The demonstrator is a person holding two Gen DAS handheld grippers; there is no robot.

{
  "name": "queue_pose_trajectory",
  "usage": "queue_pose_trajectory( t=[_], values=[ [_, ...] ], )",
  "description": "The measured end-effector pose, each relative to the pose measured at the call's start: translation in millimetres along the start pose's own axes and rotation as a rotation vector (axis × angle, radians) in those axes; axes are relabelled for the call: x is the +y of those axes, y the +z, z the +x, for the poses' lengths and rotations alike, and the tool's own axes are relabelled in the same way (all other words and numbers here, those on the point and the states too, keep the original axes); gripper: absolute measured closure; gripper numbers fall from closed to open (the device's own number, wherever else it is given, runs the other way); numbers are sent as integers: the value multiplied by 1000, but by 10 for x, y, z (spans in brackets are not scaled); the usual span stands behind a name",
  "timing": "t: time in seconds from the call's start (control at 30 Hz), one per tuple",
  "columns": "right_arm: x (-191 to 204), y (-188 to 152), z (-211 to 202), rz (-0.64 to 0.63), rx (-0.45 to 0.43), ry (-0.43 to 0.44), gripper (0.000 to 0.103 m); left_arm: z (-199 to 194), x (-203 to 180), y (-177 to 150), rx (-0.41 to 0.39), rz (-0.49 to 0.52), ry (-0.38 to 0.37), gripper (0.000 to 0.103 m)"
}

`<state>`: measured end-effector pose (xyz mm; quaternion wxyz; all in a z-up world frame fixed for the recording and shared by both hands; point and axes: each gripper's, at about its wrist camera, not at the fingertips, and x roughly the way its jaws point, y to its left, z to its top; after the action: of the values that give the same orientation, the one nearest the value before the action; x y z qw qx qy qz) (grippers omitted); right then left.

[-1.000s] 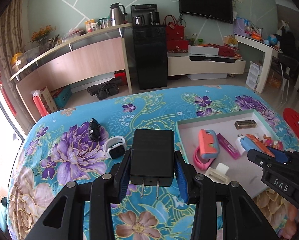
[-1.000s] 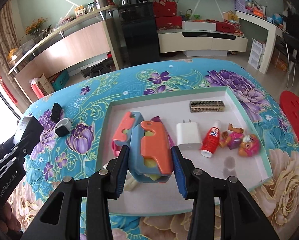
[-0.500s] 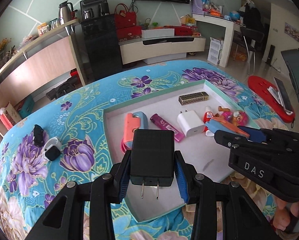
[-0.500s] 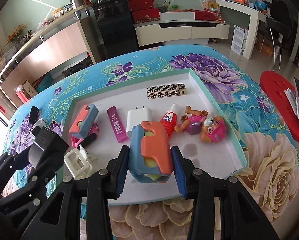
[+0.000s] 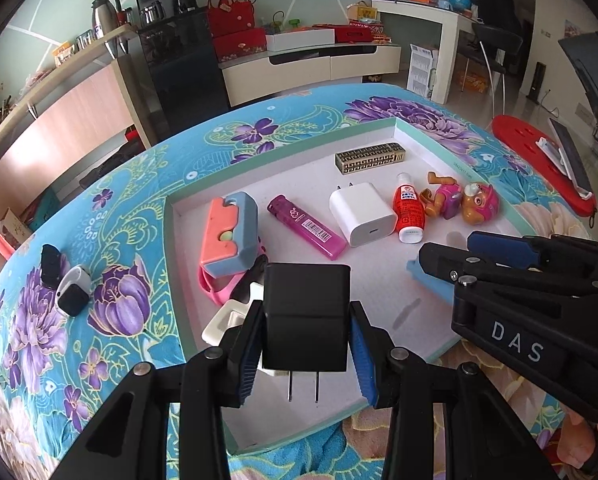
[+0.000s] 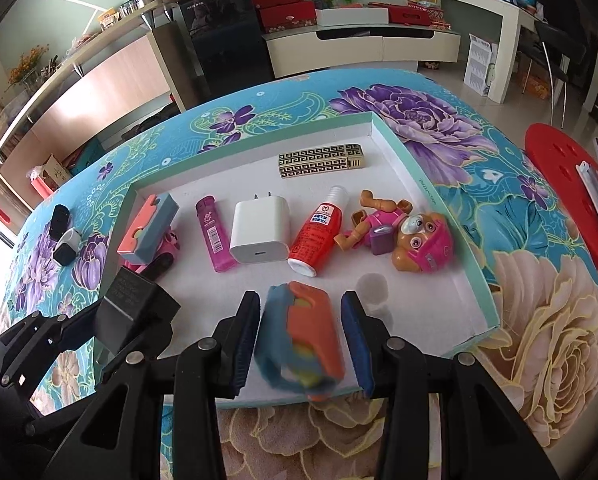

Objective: Organize rigid objects
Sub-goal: 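Carry the plug adapter and case into the white tray with both tools, then open both tools to release the plug and case in the tray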

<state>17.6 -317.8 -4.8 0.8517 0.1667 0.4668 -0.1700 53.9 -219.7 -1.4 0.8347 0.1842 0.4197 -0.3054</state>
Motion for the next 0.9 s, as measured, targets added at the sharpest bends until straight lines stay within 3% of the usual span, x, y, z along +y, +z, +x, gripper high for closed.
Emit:
queue_pose_trajectory(
  t=[0.1,0.27,0.63,0.9],
  values=[
    [-22,-3,29,8,11,-2,59,5,-8,3,1,3,4,59],
    [-22,-1,32,11,16,2,59,-4,-35,18,4,15,5,37],
    [10,43,-143,5,-35,14,59,-217,100,71,-36,-7,4,34],
    [24,58,-206,8,-55,22,59,-314,580,55,-58,-126,99,31]
  ],
)
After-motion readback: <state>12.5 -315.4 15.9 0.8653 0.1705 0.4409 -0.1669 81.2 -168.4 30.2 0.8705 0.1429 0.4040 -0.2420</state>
